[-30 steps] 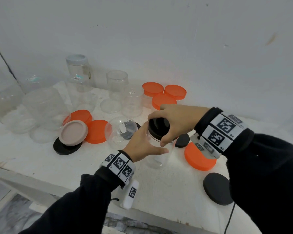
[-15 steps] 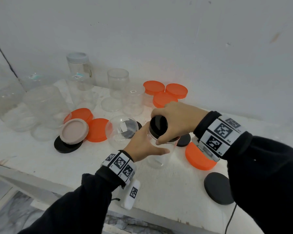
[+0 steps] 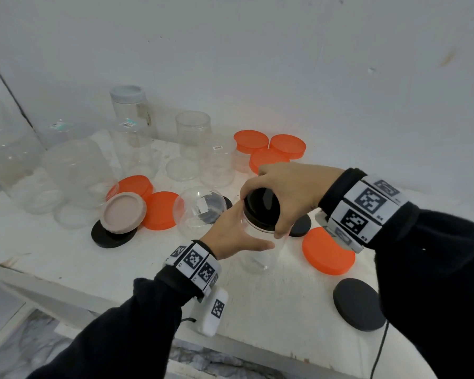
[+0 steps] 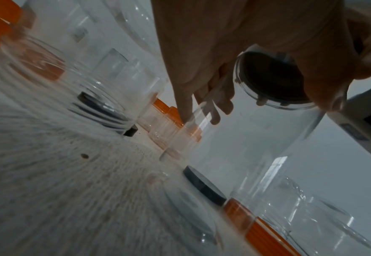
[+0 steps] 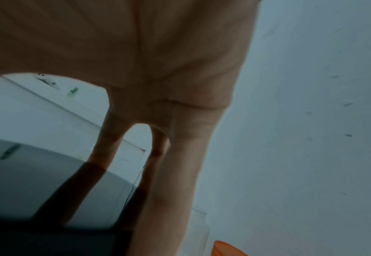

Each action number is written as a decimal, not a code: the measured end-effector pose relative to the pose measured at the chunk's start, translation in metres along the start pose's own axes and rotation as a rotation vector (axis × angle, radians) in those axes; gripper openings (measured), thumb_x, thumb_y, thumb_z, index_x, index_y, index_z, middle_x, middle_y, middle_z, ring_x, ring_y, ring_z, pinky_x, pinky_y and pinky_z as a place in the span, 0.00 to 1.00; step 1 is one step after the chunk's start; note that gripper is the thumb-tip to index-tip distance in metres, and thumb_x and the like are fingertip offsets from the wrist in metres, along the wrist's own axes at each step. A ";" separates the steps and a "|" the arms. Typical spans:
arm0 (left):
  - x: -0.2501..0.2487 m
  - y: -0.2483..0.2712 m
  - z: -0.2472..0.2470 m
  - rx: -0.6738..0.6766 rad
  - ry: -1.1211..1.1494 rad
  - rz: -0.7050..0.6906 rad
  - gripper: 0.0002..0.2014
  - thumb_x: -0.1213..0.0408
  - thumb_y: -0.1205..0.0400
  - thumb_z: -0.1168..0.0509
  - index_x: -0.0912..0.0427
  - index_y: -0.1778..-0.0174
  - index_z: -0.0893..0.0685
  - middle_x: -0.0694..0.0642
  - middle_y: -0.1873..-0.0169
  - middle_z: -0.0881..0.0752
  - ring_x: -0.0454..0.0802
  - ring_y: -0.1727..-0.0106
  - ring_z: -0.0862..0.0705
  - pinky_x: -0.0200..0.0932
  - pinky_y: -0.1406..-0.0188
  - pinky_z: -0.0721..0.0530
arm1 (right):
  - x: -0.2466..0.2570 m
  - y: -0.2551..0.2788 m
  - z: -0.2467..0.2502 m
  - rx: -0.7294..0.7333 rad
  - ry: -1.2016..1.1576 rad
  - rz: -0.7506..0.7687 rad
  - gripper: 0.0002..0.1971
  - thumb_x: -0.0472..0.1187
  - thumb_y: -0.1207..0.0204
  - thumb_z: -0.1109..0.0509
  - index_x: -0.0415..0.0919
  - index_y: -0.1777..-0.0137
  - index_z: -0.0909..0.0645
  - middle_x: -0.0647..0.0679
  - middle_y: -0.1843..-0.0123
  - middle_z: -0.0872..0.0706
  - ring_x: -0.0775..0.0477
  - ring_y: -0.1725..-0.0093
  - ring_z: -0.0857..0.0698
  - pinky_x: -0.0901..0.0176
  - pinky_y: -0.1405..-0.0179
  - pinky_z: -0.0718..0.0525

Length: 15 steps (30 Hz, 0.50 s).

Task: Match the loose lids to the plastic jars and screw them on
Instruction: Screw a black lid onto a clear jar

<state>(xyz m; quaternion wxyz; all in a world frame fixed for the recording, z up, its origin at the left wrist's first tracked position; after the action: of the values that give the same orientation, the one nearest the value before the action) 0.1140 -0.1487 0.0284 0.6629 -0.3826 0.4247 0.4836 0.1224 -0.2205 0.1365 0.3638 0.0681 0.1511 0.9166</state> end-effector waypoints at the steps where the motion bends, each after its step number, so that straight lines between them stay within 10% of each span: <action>1: 0.000 0.000 0.000 -0.001 0.003 0.005 0.39 0.56 0.39 0.19 0.51 0.33 0.28 0.44 0.43 0.18 0.36 0.39 0.21 0.33 0.40 0.24 | 0.000 -0.001 0.000 -0.011 0.009 0.004 0.38 0.53 0.43 0.18 0.60 0.32 0.30 0.52 0.49 0.27 0.52 0.53 0.27 0.63 0.63 0.26; 15: -0.005 0.003 -0.005 -0.012 0.070 -0.006 0.41 0.56 0.42 0.20 0.51 0.33 0.29 0.43 0.43 0.17 0.37 0.40 0.19 0.37 0.42 0.22 | -0.006 0.005 -0.005 -0.255 0.031 -0.213 0.32 0.73 0.38 0.31 0.42 0.56 0.28 0.52 0.66 0.27 0.54 0.69 0.29 0.61 0.72 0.31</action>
<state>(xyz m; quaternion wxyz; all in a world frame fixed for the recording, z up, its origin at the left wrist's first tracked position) 0.1088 -0.1544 0.0305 0.6469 -0.4043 0.4435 0.4705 0.1226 -0.2293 0.1329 0.4623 -0.0092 0.0456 0.8855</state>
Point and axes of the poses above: each hand's wrist, its own y-axis away from the middle knuckle, its own z-axis out of the back of the hand, x = y × z, the point moved 7 cm from there along -y, towards the middle knuckle
